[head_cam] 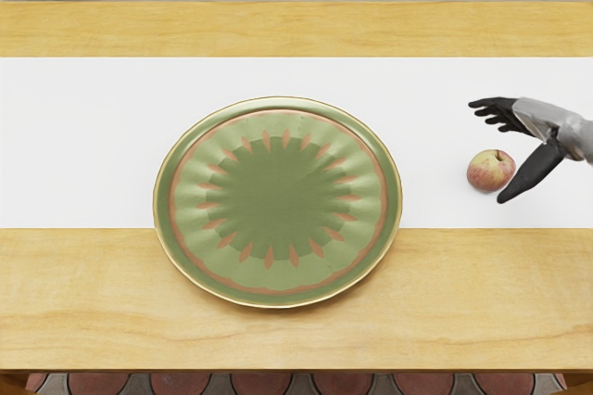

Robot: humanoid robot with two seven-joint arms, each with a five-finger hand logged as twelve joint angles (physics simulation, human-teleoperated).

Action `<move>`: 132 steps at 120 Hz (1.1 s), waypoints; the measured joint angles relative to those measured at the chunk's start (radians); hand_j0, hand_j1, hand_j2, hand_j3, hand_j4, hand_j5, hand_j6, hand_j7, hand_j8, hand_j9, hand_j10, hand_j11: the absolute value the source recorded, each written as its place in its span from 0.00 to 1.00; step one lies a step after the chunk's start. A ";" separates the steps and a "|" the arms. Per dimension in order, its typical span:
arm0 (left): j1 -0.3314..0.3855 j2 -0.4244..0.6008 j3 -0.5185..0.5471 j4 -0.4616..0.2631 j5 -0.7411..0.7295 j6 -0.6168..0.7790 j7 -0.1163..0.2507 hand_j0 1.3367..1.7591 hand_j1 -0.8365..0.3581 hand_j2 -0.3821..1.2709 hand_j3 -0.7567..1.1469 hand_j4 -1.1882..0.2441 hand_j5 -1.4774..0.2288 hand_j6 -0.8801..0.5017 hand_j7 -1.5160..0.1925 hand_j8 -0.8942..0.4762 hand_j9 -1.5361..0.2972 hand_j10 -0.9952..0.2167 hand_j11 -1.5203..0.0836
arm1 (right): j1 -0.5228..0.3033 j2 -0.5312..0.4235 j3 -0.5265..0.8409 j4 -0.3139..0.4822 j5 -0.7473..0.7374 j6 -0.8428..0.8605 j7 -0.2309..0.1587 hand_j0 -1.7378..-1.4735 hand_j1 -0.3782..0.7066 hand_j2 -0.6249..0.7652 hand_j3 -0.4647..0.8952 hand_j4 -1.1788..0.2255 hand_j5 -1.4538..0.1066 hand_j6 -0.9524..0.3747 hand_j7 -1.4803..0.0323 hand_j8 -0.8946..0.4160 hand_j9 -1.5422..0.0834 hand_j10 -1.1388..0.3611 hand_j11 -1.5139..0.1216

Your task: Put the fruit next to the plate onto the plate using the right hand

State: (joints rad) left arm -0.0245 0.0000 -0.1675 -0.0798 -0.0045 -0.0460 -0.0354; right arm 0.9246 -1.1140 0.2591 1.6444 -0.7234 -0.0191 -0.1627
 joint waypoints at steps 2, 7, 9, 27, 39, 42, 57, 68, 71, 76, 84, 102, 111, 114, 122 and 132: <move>0.000 0.000 0.000 0.000 0.000 0.000 0.000 0.76 0.74 0.26 0.40 0.66 0.68 0.46 0.70 0.47 0.66 0.62 0.75 | -0.005 0.007 -0.003 -0.005 -0.006 -0.009 0.000 0.30 0.18 0.43 0.34 0.74 0.82 0.61 0.86 0.57 0.84 0.66 0.82; 0.000 0.000 0.000 0.000 0.000 0.000 0.000 0.76 0.74 0.26 0.40 0.66 0.68 0.46 0.70 0.47 0.66 0.62 0.75 | -0.013 0.019 -0.011 -0.014 -0.020 -0.029 -0.001 0.30 0.20 0.43 0.34 0.72 0.80 0.59 0.84 0.56 0.82 0.65 0.80; 0.000 0.000 0.000 0.000 0.000 0.000 0.000 0.76 0.74 0.26 0.40 0.66 0.68 0.46 0.70 0.47 0.66 0.62 0.75 | -0.016 0.023 -0.014 -0.016 -0.026 -0.037 -0.002 0.30 0.21 0.43 0.34 0.72 0.79 0.58 0.84 0.55 0.82 0.64 0.79; 0.000 0.000 0.000 0.000 0.000 0.000 0.000 0.76 0.74 0.26 0.40 0.66 0.68 0.46 0.70 0.47 0.66 0.62 0.75 | -0.040 0.042 -0.033 -0.036 -0.061 -0.084 -0.003 0.30 0.28 0.42 0.34 0.67 0.74 0.54 0.78 0.50 0.76 0.60 0.74; 0.000 0.000 0.000 0.000 0.000 0.000 0.000 0.76 0.74 0.26 0.40 0.66 0.68 0.46 0.70 0.47 0.66 0.62 0.75 | -0.048 0.058 -0.038 -0.052 -0.071 -0.104 -0.004 0.30 0.32 0.42 0.34 0.64 0.71 0.51 0.75 0.47 0.73 0.58 0.71; 0.000 0.000 0.000 0.000 0.000 0.000 0.000 0.76 0.74 0.26 0.40 0.66 0.68 0.46 0.70 0.47 0.66 0.62 0.75 | -0.051 0.064 -0.039 -0.057 -0.072 -0.108 -0.004 0.30 0.33 0.41 0.34 0.64 0.70 0.50 0.74 0.47 0.73 0.57 0.71; 0.000 0.000 0.000 0.000 0.000 0.000 0.000 0.76 0.74 0.26 0.40 0.66 0.68 0.46 0.70 0.47 0.66 0.62 0.75 | -0.064 0.091 -0.039 -0.084 -0.084 -0.121 -0.004 0.30 0.35 0.41 0.34 0.61 0.69 0.48 0.72 0.44 0.72 0.55 0.69; 0.000 0.000 -0.001 0.000 0.000 0.000 0.000 0.76 0.74 0.26 0.40 0.66 0.68 0.46 0.70 0.47 0.66 0.62 0.75 | -0.068 0.107 -0.037 -0.105 -0.095 -0.125 -0.005 0.30 0.36 0.41 0.34 0.60 0.69 0.47 0.71 0.43 0.71 0.52 0.68; 0.000 0.000 -0.001 0.000 0.000 0.000 0.000 0.76 0.74 0.26 0.40 0.66 0.68 0.46 0.70 0.47 0.66 0.62 0.75 | -0.069 0.110 -0.036 -0.110 -0.097 -0.126 -0.005 0.30 0.36 0.42 0.34 0.59 0.68 0.47 0.71 0.43 0.71 0.51 0.68; 0.000 0.000 -0.001 0.000 0.000 0.000 0.000 0.76 0.74 0.26 0.40 0.66 0.68 0.46 0.70 0.47 0.66 0.62 0.75 | -0.067 0.110 -0.034 -0.116 -0.098 -0.126 -0.005 0.30 0.36 0.42 0.34 0.59 0.68 0.47 0.71 0.43 0.71 0.49 0.68; 0.000 0.000 0.000 0.000 0.000 0.000 0.000 0.76 0.74 0.26 0.40 0.66 0.68 0.46 0.70 0.47 0.66 0.62 0.75 | -0.065 0.108 -0.031 -0.130 -0.095 -0.126 -0.004 0.30 0.36 0.41 0.34 0.59 0.68 0.47 0.71 0.42 0.71 0.46 0.67; 0.000 0.000 0.000 0.000 0.000 0.000 0.000 0.76 0.74 0.26 0.40 0.66 0.68 0.46 0.70 0.47 0.66 0.62 0.75 | -0.060 0.103 -0.027 -0.147 -0.086 -0.120 -0.003 0.30 0.37 0.41 0.34 0.60 0.67 0.47 0.71 0.43 0.70 0.50 0.68; 0.000 0.000 0.000 0.000 0.000 0.000 0.000 0.76 0.74 0.26 0.40 0.66 0.68 0.46 0.70 0.47 0.66 0.62 0.75 | -0.060 0.108 -0.028 -0.168 -0.084 -0.117 -0.003 0.30 0.37 0.41 0.34 0.61 0.67 0.47 0.71 0.43 0.70 0.51 0.68; 0.000 0.000 0.000 0.000 0.000 0.000 0.000 0.76 0.74 0.26 0.40 0.66 0.68 0.46 0.70 0.47 0.66 0.62 0.75 | -0.060 0.110 -0.029 -0.176 -0.084 -0.117 -0.003 0.30 0.37 0.41 0.34 0.61 0.67 0.47 0.71 0.44 0.70 0.52 0.68; 0.000 0.000 0.000 0.000 0.000 0.000 0.000 0.76 0.74 0.26 0.40 0.66 0.68 0.46 0.70 0.47 0.66 0.62 0.75 | -0.061 0.119 -0.033 -0.199 -0.084 -0.115 -0.003 0.30 0.37 0.41 0.34 0.61 0.67 0.48 0.71 0.44 0.70 0.53 0.68; 0.000 0.000 0.000 0.000 0.000 0.000 0.000 0.76 0.74 0.26 0.40 0.66 0.68 0.46 0.70 0.47 0.66 0.62 0.75 | -0.064 0.147 -0.037 -0.235 -0.085 -0.115 -0.002 0.30 0.36 0.41 0.34 0.61 0.67 0.48 0.71 0.44 0.70 0.53 0.68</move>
State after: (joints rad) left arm -0.0245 0.0000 -0.1675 -0.0797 -0.0045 -0.0460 -0.0354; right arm 0.8606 -0.9665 0.2218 1.4093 -0.8085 -0.1339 -0.1646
